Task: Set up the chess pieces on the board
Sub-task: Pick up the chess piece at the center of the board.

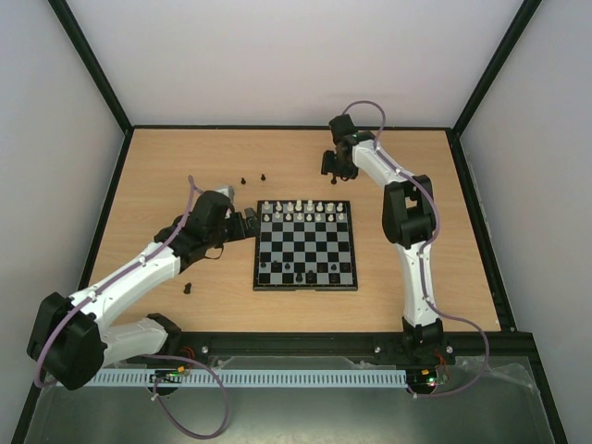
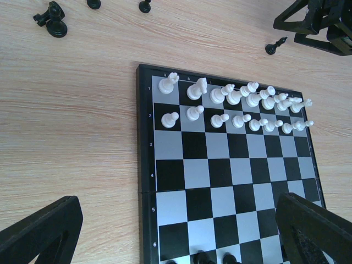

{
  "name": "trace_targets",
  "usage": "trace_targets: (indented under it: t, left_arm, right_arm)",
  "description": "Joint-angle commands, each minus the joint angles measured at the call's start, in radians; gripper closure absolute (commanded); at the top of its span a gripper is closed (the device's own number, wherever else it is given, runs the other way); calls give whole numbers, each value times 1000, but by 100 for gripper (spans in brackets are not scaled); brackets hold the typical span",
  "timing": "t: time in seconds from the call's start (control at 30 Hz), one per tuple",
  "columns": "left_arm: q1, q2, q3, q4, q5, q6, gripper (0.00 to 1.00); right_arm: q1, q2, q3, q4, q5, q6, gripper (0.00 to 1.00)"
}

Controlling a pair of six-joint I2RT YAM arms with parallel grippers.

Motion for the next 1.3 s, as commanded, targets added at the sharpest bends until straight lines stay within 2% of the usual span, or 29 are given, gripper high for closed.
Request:
trace_targets:
  t: [0.0, 0.07, 0.2, 0.3, 0.5, 0.7, 0.93, 1.07, 1.1, 1.27]
  left_arm:
    - [-2, 7, -7, 20, -8, 1, 0]
    - [-2, 13, -5, 21, -8, 1, 0]
    - [-2, 20, -8, 27, -8, 1, 0]
    - [-2, 27, -10, 33, -6, 0, 1]
    - [-2, 37, -5, 38, -4, -1, 0]
    - [-2, 43, -3, 38, -10, -1, 1]
    - [0, 52, -1, 43, -8, 2, 1]
    - [0, 49, -1, 40, -8, 1, 0]
    - [1, 48, -2, 40, -9, 2, 0]
    - [1, 37, -3, 34, -15, 1, 1]
  right_arm:
    - [8, 20, 30, -54, -41, -16, 43]
    - [8, 22, 23, -60, -28, -15, 50]
    - [9, 9, -8, -68, 16, -22, 53]
    - [11, -1, -24, -69, 46, -29, 62]
    - [11, 12, -10, -62, 61, -41, 64]
    - [11, 48, 32, -65, 49, -43, 78]
    - [11, 63, 43, -76, 51, -46, 79]
    - [11, 61, 47, -79, 56, -48, 96]
    - [11, 57, 47, -82, 61, -48, 98]
    - [30, -48, -7, -80, 114, -49, 99]
